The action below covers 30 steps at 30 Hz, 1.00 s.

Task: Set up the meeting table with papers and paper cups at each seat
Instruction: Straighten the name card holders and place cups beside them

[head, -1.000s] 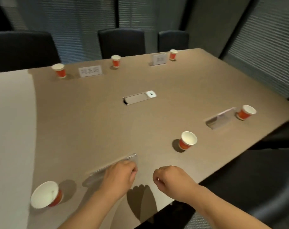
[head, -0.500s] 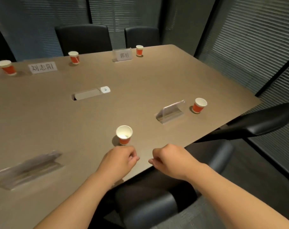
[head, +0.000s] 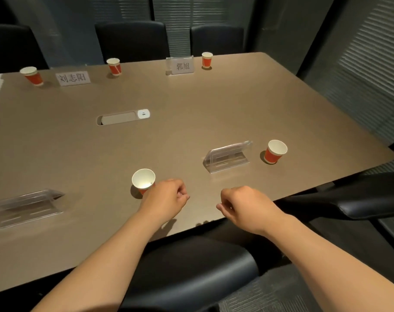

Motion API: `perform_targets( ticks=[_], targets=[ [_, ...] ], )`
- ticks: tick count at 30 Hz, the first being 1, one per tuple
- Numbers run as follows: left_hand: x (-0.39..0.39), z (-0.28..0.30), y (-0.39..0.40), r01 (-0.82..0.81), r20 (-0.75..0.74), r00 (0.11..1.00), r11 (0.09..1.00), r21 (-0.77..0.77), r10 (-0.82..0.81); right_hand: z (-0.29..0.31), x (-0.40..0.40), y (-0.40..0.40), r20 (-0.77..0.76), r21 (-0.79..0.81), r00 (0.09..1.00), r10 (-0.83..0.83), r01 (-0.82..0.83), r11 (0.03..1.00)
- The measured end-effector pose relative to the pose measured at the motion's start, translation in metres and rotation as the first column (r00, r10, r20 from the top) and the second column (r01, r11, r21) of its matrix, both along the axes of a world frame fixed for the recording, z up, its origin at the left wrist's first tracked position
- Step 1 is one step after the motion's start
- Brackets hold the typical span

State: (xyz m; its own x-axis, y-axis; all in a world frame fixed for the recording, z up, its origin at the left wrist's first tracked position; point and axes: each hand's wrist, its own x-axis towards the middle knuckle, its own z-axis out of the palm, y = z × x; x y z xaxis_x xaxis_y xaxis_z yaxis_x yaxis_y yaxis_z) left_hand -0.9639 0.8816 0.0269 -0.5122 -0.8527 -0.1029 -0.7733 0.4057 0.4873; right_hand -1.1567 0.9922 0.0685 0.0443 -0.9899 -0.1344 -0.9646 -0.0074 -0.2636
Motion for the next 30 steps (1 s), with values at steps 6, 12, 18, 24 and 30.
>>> perform_targets(
  ticks=[6,12,18,24,30],
  targets=[
    [-0.027,-0.032,-0.053,-0.174,0.107,0.978,0.982,-0.072,0.182,-0.017,-0.047,-0.073,-0.063,-0.037,0.997,0.047,-0.049,0.998],
    [-0.026,-0.045,-0.081,-0.358,0.172,0.911,0.927,-0.114,0.374,-0.04,-0.093,-0.15,-0.261,-0.06,0.965,0.021,-0.038,0.997],
    [-0.016,-0.058,-0.091,-0.534,0.337,0.782,0.842,-0.072,0.525,-0.081,-0.119,-0.199,-0.298,0.113,0.954,0.04,-0.007,0.994],
    [-0.012,-0.071,-0.097,-0.666,0.404,0.695,0.745,0.048,0.595,-0.108,-0.129,-0.213,-0.247,0.157,0.959,0.142,-0.105,0.982],
    [-0.018,-0.082,-0.108,-0.627,0.256,0.769,0.77,0.122,0.586,-0.112,-0.13,-0.206,-0.151,0.14,0.978,0.141,-0.12,0.983]
  ],
)
